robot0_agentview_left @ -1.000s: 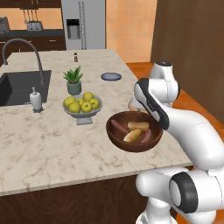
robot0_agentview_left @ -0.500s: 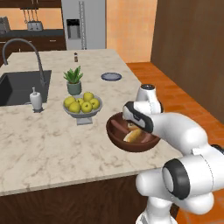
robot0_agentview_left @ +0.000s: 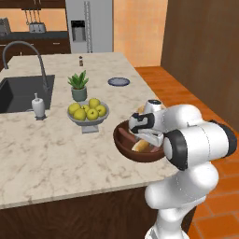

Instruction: Place one bun and one sausage from the bowl on each plate.

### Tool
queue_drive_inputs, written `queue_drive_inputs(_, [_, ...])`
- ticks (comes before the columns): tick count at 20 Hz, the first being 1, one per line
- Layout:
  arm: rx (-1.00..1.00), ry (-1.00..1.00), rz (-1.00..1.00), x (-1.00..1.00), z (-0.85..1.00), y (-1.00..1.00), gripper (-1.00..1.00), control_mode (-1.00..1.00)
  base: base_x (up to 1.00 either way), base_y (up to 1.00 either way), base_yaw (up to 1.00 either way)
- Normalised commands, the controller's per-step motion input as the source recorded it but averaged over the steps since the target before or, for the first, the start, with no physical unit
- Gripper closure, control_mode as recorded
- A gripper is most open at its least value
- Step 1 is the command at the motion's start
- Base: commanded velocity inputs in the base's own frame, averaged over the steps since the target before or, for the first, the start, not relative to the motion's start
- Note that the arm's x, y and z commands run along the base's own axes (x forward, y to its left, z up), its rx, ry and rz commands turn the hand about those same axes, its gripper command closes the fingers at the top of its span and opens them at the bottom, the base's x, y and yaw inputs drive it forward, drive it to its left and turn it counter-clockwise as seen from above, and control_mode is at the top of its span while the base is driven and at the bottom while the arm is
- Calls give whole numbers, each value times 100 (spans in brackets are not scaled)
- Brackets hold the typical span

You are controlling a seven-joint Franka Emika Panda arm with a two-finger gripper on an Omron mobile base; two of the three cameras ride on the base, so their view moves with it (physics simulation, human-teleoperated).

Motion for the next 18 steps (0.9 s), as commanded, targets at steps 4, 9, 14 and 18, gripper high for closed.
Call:
queue_drive_inputs(4, [0, 0, 0, 5, -48, 1, -100, -100, 0, 0, 0])
queue_drive_inputs(9, [0, 0, -1, 1, 5, 7, 100, -100, 0, 0, 0])
queue_drive_inputs(14, [0, -2, -9, -22, 91, 2, 100, -100, 0, 0, 0])
queue_drive_inputs(18, [0, 0, -7, -91, 90, -2, 100, -100, 0, 0, 0])
